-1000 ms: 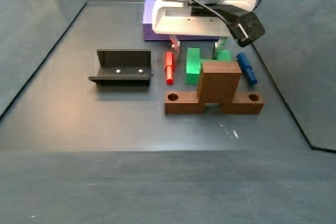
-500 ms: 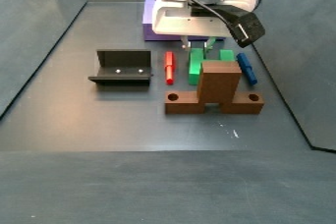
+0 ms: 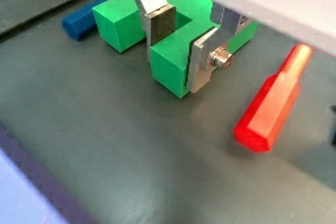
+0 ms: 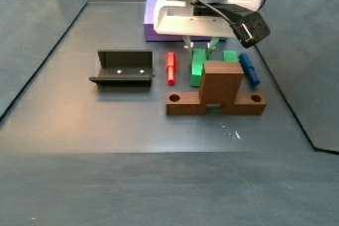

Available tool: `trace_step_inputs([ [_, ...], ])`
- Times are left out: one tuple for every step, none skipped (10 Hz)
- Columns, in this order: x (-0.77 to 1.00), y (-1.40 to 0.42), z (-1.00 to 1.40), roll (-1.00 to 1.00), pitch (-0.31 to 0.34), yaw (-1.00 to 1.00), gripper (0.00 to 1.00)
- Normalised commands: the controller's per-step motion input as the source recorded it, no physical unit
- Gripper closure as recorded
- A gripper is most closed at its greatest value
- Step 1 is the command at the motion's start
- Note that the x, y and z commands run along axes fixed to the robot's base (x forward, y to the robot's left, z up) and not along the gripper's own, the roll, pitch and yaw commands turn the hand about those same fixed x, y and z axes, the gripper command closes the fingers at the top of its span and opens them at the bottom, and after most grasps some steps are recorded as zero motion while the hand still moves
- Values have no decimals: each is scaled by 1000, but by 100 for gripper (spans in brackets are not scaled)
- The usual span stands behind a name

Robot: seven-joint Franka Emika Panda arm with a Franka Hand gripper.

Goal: Pick up the green object. Move up. Place the green object on the fixture. Regrasp the green object. Move to above the board. Insert the green object.
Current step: Pick up the green object, then move up, then place the green object on the fixture.

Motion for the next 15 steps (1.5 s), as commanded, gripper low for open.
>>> trace_step_inputs([
  [0,0,0,0,0,0,100],
  [0,0,0,0,0,0,100],
  [0,0,0,0,0,0,100],
  [0,0,0,0,0,0,100],
  [0,0,0,0,0,0,100],
  [0,0,0,0,0,0,100],
  [0,0,833,0,0,0,100],
  [46,-5,824,-3,-8,-19,100],
  [14,-9,549,-43,46,-19,100],
  [29,3,258,-88,46,-14,100],
  [0,0,0,-23,0,0,100],
  [289,143,149,-391,129,6,100],
  [629,83,617,-786,291,9,100],
  [669,37,580,-780,206,6,100],
  [706,0,457,-791,94,0,100],
])
